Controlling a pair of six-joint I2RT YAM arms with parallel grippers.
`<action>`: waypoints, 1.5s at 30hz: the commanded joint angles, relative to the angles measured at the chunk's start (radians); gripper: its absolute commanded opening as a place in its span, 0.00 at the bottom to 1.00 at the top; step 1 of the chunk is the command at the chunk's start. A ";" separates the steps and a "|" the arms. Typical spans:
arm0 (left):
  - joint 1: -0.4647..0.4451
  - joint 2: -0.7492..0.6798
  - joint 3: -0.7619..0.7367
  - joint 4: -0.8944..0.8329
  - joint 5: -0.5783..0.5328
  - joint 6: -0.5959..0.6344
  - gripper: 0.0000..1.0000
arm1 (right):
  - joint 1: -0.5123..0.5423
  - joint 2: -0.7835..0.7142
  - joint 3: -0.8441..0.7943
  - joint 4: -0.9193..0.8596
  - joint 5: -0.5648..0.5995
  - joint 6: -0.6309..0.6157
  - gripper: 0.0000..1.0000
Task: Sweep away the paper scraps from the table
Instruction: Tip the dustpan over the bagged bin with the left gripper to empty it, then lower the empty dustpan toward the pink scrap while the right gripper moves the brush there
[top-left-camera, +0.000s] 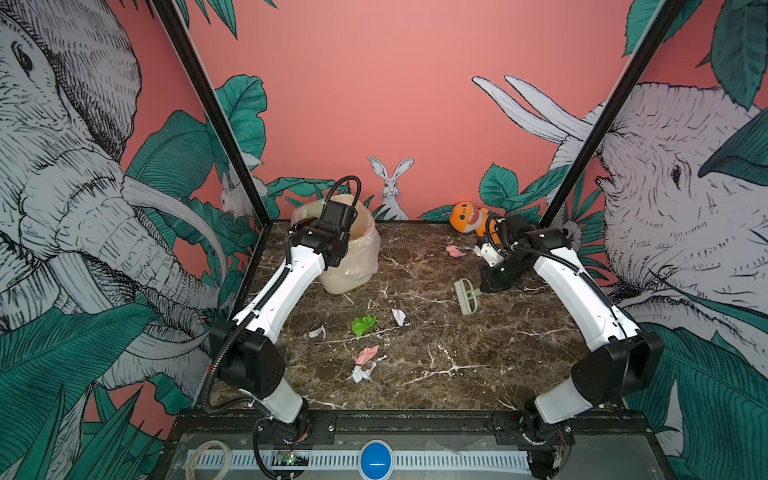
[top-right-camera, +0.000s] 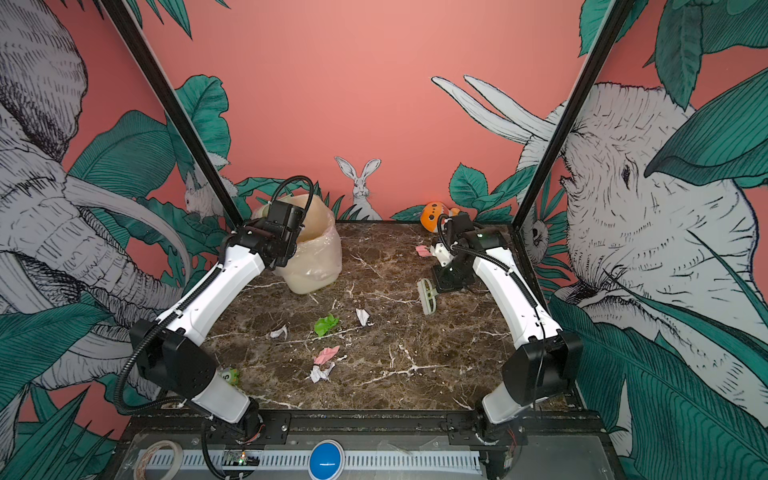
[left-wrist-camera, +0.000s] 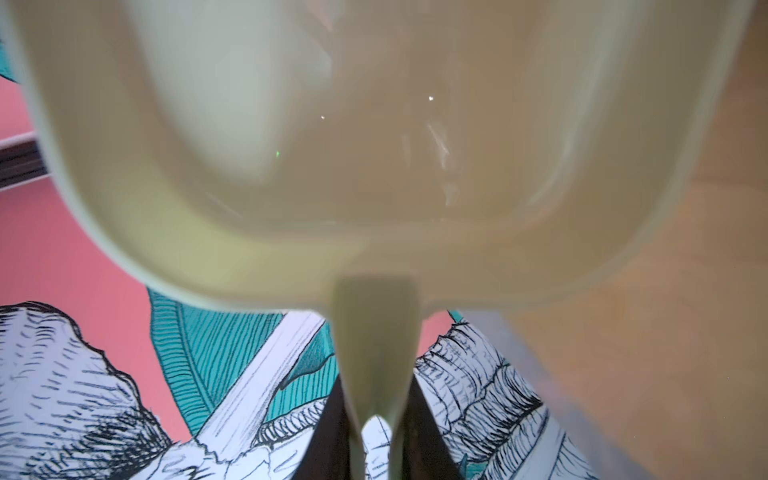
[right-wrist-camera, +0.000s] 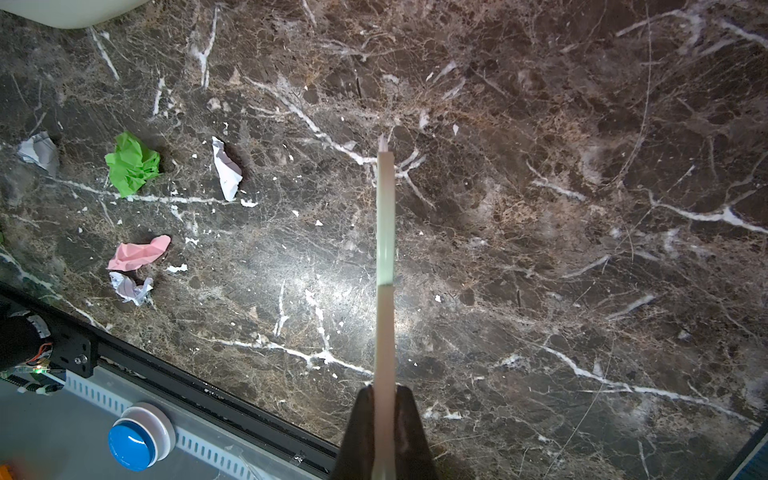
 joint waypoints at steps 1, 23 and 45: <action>-0.004 -0.074 -0.011 0.143 -0.049 0.106 0.10 | -0.004 0.007 0.030 -0.021 -0.007 -0.010 0.00; -0.189 -0.072 0.410 -0.382 0.415 -0.611 0.14 | -0.004 0.257 0.338 -0.037 0.340 -0.069 0.00; -0.372 -0.113 0.017 -0.245 0.865 -0.940 0.15 | 0.041 0.686 0.737 0.179 0.626 -0.395 0.00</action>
